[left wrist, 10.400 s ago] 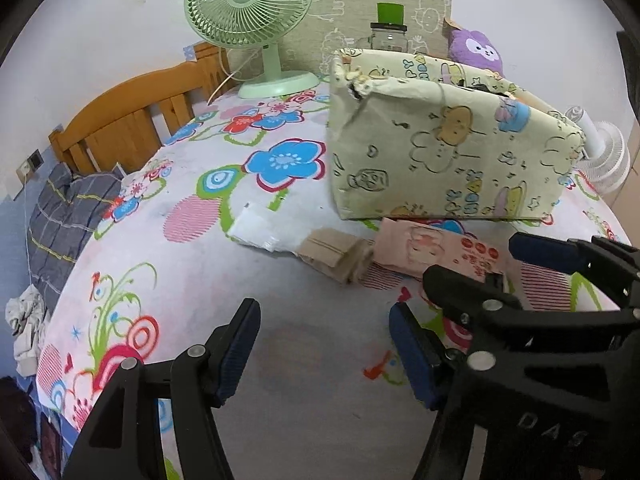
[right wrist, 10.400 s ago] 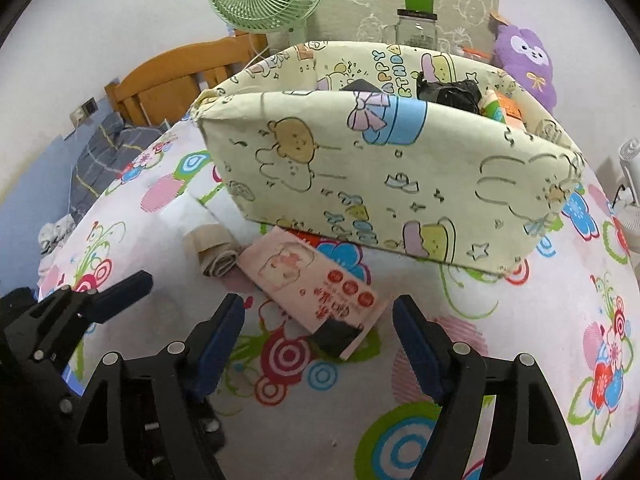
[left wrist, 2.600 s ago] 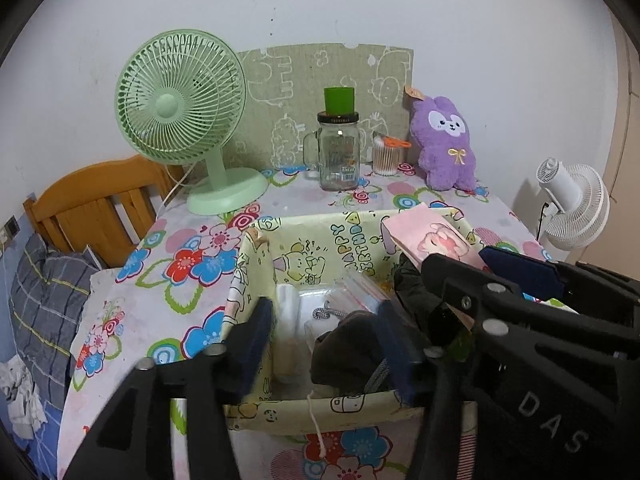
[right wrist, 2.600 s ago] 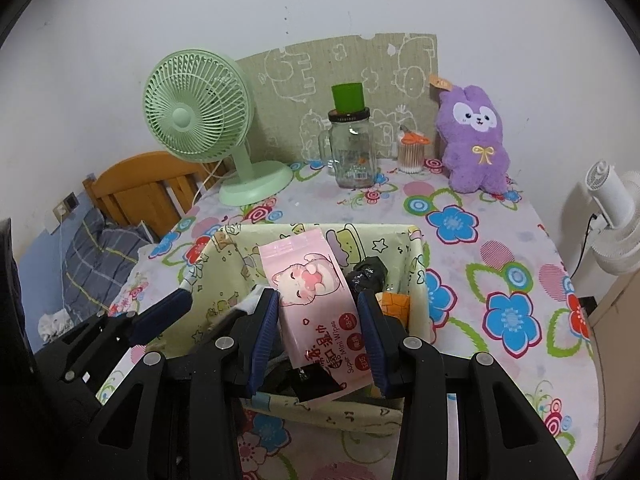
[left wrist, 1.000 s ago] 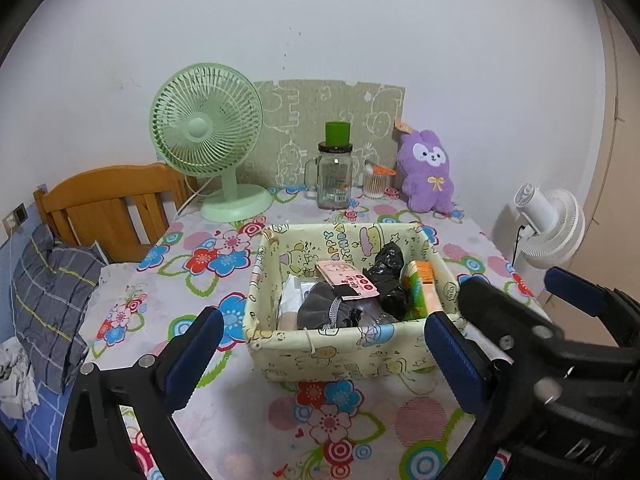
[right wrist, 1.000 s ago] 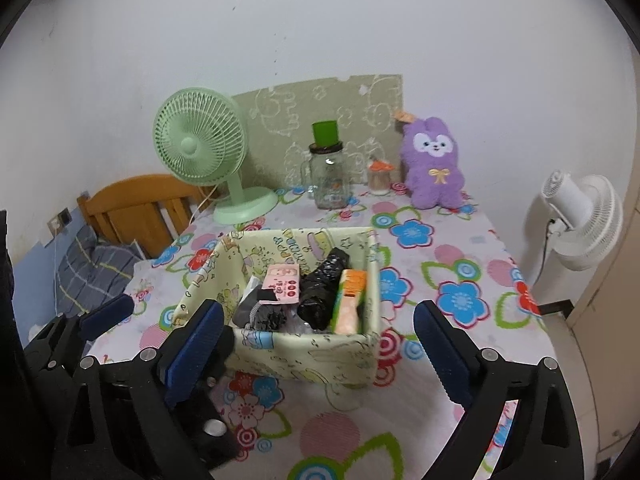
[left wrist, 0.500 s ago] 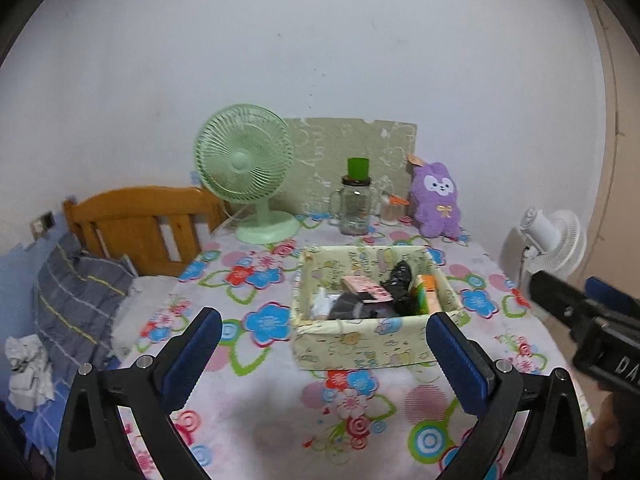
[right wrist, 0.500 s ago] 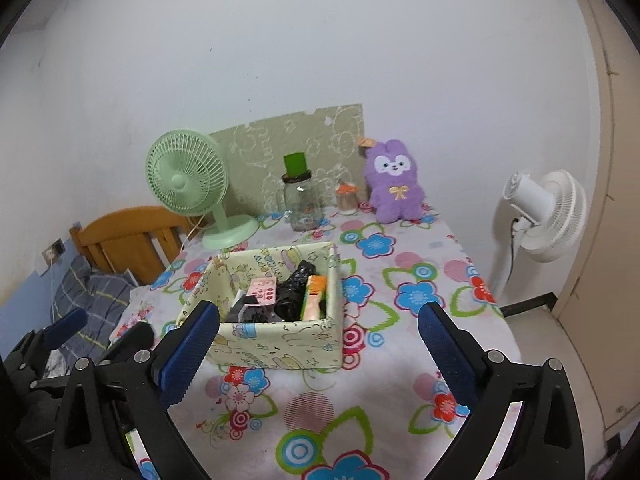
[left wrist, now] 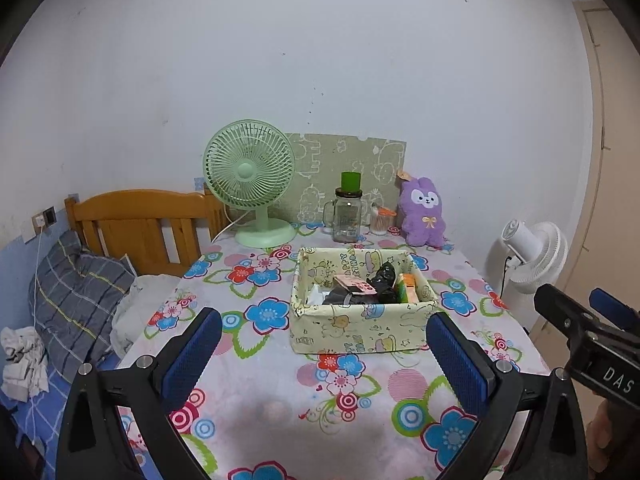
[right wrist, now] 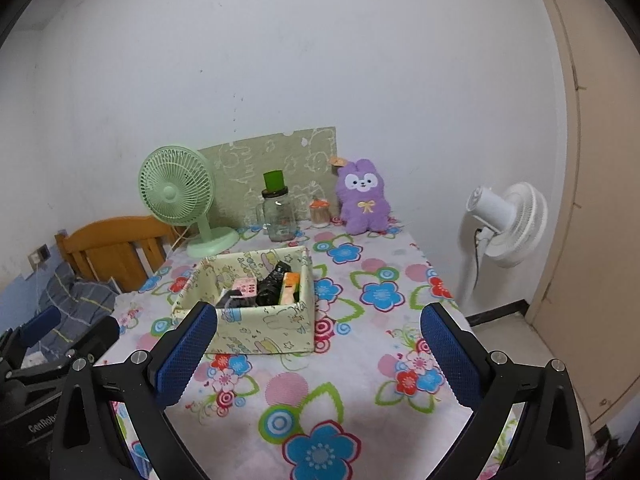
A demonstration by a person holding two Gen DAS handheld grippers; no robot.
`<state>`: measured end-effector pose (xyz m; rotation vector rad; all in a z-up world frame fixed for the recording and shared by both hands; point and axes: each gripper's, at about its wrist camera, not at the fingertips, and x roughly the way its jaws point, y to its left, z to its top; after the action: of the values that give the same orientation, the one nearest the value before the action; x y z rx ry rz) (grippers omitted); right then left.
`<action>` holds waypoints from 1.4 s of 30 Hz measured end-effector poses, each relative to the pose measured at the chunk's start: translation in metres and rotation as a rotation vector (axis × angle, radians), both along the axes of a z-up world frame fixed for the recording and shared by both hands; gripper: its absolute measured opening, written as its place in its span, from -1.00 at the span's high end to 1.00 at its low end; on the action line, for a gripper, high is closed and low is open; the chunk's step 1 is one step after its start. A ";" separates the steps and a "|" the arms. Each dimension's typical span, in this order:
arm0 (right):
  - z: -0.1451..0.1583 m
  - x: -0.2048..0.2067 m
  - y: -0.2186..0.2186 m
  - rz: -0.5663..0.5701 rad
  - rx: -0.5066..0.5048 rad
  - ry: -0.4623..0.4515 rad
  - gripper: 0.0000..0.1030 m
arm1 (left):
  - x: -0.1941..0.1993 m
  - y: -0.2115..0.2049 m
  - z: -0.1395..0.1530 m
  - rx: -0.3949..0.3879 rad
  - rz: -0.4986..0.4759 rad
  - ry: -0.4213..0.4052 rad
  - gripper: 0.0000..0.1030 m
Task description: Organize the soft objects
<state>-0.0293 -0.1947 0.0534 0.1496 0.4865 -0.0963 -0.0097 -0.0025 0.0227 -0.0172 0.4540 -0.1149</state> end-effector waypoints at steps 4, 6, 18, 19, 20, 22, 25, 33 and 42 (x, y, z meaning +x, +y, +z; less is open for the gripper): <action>-0.001 -0.006 0.002 0.012 0.015 -0.003 -0.99 | -0.004 0.002 -0.001 -0.016 -0.001 0.000 -0.99; -0.001 -0.006 0.002 0.015 0.017 -0.005 -0.99 | -0.005 0.002 -0.001 -0.021 0.002 0.000 -0.99; 0.004 -0.005 0.004 0.025 0.007 -0.018 -0.99 | -0.003 0.004 0.002 -0.037 0.019 -0.007 -0.99; 0.004 -0.005 0.005 0.019 0.003 -0.020 -0.99 | -0.003 0.003 0.003 -0.039 0.019 -0.009 -0.99; 0.004 -0.006 0.005 0.015 0.002 -0.022 -0.99 | -0.002 0.003 0.003 -0.038 0.019 -0.009 -0.99; 0.003 -0.006 0.006 0.021 0.002 -0.023 -0.99 | -0.001 0.001 0.004 -0.027 0.022 -0.010 -0.99; 0.003 -0.006 0.007 0.025 -0.002 -0.027 -0.99 | 0.001 -0.002 0.004 -0.013 0.024 -0.010 -0.99; 0.000 -0.007 0.005 0.022 -0.004 -0.027 -0.99 | 0.000 -0.003 -0.001 -0.008 0.023 -0.008 -0.99; -0.001 -0.006 0.005 0.017 -0.005 -0.025 -0.99 | 0.001 -0.003 -0.001 -0.013 0.009 -0.004 -0.99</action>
<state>-0.0354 -0.1899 0.0524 0.1416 0.4625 -0.0787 -0.0084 -0.0053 0.0220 -0.0321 0.4496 -0.1096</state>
